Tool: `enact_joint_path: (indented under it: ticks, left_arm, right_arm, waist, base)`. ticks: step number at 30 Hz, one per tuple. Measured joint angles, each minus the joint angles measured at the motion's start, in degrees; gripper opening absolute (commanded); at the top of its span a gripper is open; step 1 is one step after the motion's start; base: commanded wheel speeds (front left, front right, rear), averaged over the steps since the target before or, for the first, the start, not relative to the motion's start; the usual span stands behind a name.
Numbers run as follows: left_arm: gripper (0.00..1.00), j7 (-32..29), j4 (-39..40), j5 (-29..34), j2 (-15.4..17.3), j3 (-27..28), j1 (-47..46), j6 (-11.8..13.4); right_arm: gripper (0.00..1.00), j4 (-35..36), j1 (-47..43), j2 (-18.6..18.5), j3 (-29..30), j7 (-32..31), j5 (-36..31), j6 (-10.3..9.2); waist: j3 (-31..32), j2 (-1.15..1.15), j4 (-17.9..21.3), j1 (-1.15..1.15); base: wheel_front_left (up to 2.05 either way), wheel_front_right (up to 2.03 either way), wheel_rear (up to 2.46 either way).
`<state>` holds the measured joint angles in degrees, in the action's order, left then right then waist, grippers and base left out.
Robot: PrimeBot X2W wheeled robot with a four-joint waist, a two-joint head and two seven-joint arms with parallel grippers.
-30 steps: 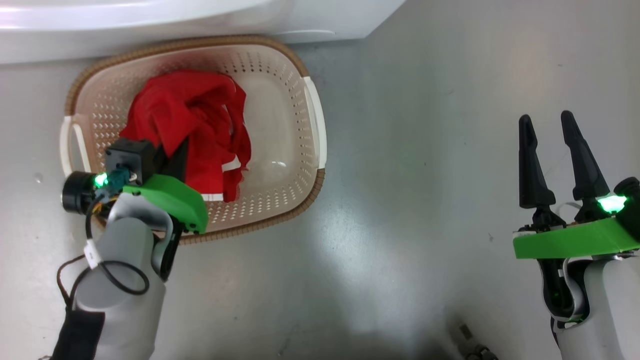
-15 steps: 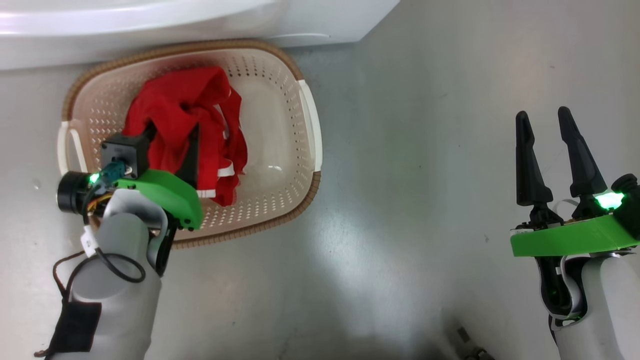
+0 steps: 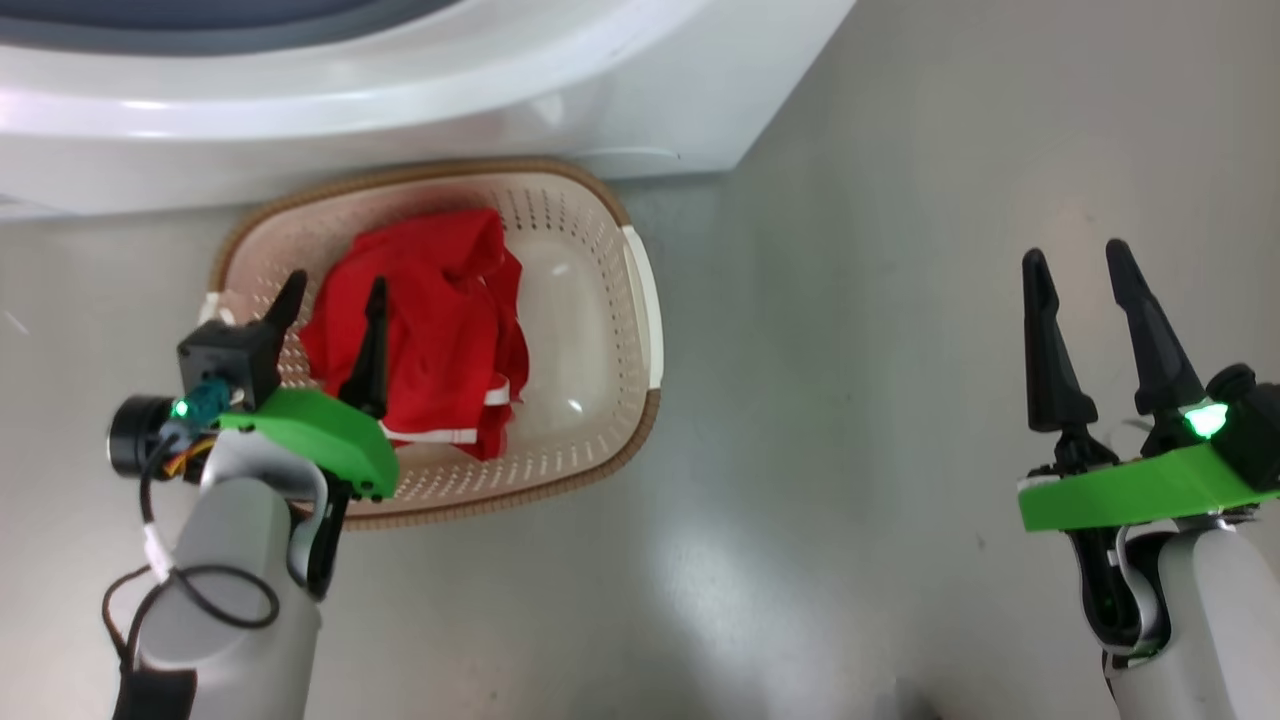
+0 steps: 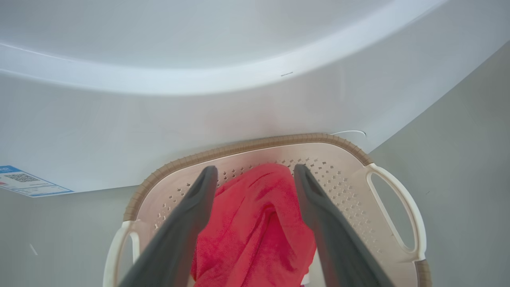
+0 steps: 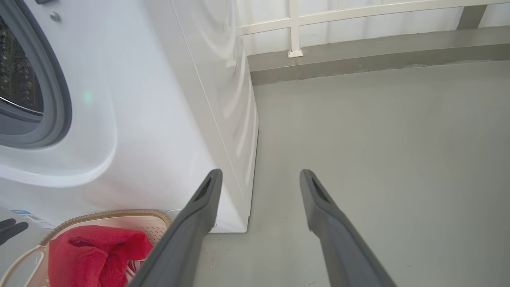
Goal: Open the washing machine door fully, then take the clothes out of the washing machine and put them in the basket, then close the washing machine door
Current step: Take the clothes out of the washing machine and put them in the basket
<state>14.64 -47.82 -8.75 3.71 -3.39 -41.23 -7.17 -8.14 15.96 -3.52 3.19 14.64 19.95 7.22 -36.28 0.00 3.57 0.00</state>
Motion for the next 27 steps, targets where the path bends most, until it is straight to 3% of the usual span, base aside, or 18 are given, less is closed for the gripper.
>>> enact_joint_path:
  ticks: [27]
  left_arm:
    - [1.00, 0.0, 24.6, -0.8, -0.7, 4.9, 22.0, 0.0]
  right_arm:
    - [1.00, -2.3, -10.5, -1.8, 0.9, 0.0, 0.2, 0.00]
  waist:
    - [19.3, 0.00, -4.0, 0.00]
  base:
    - [0.00, 0.00, 0.00]
